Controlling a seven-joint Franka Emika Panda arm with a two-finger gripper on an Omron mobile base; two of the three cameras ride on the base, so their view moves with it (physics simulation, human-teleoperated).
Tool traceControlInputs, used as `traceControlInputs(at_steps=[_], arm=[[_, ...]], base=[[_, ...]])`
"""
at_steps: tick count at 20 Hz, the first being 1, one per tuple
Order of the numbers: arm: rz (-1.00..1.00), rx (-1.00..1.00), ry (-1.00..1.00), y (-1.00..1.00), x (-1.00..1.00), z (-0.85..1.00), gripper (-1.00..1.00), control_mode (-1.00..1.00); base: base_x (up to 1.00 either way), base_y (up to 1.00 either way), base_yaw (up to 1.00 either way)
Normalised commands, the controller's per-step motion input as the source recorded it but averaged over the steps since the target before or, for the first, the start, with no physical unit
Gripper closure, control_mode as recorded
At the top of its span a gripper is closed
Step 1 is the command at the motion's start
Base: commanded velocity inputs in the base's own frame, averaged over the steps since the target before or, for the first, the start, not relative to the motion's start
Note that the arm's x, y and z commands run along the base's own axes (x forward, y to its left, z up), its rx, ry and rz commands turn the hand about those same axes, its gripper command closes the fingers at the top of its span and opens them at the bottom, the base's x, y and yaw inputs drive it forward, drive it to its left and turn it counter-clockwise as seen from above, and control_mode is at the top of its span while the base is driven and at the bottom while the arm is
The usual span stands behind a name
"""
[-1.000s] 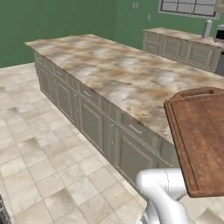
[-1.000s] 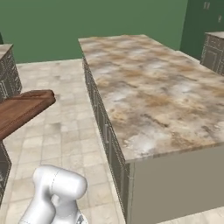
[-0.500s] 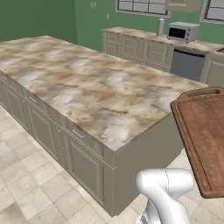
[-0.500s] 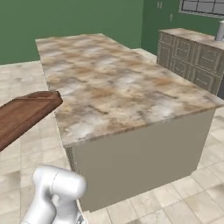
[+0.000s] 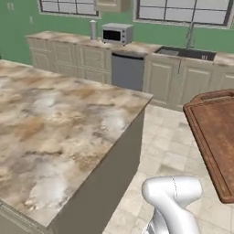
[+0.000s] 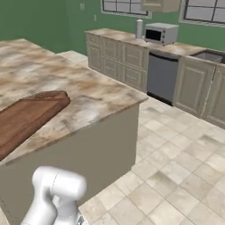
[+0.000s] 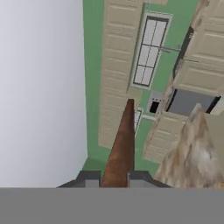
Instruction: Move the cutting board and knife to the sink. Then move spray from the cabinet to the counter.
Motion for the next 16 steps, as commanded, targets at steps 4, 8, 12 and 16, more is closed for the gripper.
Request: traceControlInputs(at_steps=[4, 8, 12, 16], arm=[[0.0, 0.0, 0.0, 0.0, 0.0, 0.0, 1.0, 1.0], [0.0, 0.0, 0.0, 0.0, 0.0, 0.0, 1.0, 1.0], [0.0, 0.0, 0.0, 0.0, 0.0, 0.0, 1.0, 1.0], [0.0, 0.0, 0.0, 0.0, 0.0, 0.0, 1.0, 1.0]], base=[[0.56, -0.48, -0.65], [0.51, -0.4, -0.69], [0.91, 0.03, -0.53], [1.0, 0.32, -0.33]])
